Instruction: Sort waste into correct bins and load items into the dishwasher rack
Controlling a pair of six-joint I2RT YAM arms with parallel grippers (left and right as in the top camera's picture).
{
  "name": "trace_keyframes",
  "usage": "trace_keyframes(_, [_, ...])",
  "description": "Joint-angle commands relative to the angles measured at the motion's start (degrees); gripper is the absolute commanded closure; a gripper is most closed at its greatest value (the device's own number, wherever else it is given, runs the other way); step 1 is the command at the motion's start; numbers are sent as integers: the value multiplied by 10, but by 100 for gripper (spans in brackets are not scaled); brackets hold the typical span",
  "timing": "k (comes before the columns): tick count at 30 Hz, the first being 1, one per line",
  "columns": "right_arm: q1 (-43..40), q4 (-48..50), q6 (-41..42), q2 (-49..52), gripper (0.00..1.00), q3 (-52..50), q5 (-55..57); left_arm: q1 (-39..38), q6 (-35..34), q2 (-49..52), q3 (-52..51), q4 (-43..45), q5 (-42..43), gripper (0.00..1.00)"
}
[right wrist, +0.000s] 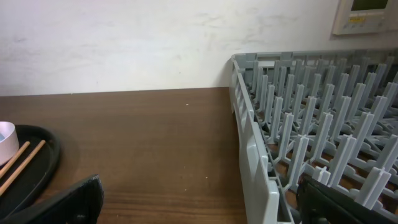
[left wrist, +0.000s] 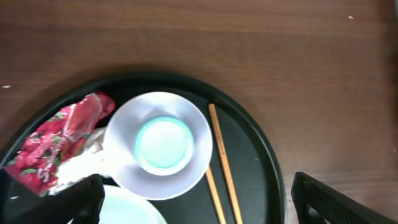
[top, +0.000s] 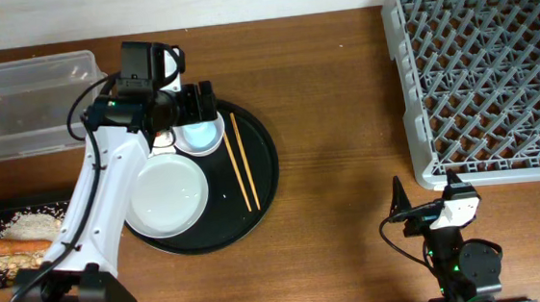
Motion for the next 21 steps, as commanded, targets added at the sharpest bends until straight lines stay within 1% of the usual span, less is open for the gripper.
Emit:
trace_keyframes(1, [-3,-3,-4,-3,2,-3,5,7,13,-2,-1,1,-19,4])
trace_keyframes(3, [-3,-3,-4,-3,2,-3,5,18,3,-2,-1,1,-24,5])
trace_keyframes(5, [-3,-3,-4,-3,2,-3,5,43,-45,-2,-1,-3,-52,5])
trace_keyframes(7, [-3,-3,-4,-3,2,-3,5,90,-89,-2,-1,-14,-45,5])
trace_keyframes(9, [-3,-3,-4,-3,2,-3,5,110,-88,-2,-1,-20,-38,11])
trace_keyframes(10, [-3,-3,-4,-3,2,-3,5,117,-80,-2,-1,-21,-38,22])
trace_keyframes(11, [-3,-3,-4,-3,2,-3,5,126,-52,-1,-1,-20,-38,33])
trace_keyframes(12, [-3,-3,-4,-3,2,-3,5,132,-10,2,-1,-15,-43,39])
trace_keyframes(13, [-3,-3,-4,-3,2,-3,5,134,22,9,-1,-10,-51,41])
trace_keyframes(16, [-3,-3,-4,-3,2,-3,5,135,89,37,-1,-7,-72,41])
trace_keyframes(19, [-3,-3,-4,-3,2,-3,5,135,119,73,-1,-3,-72,41])
trace_keyframes(21, [-3,-3,-4,-3,2,-3,5,135,120,94,-1,2,-73,41])
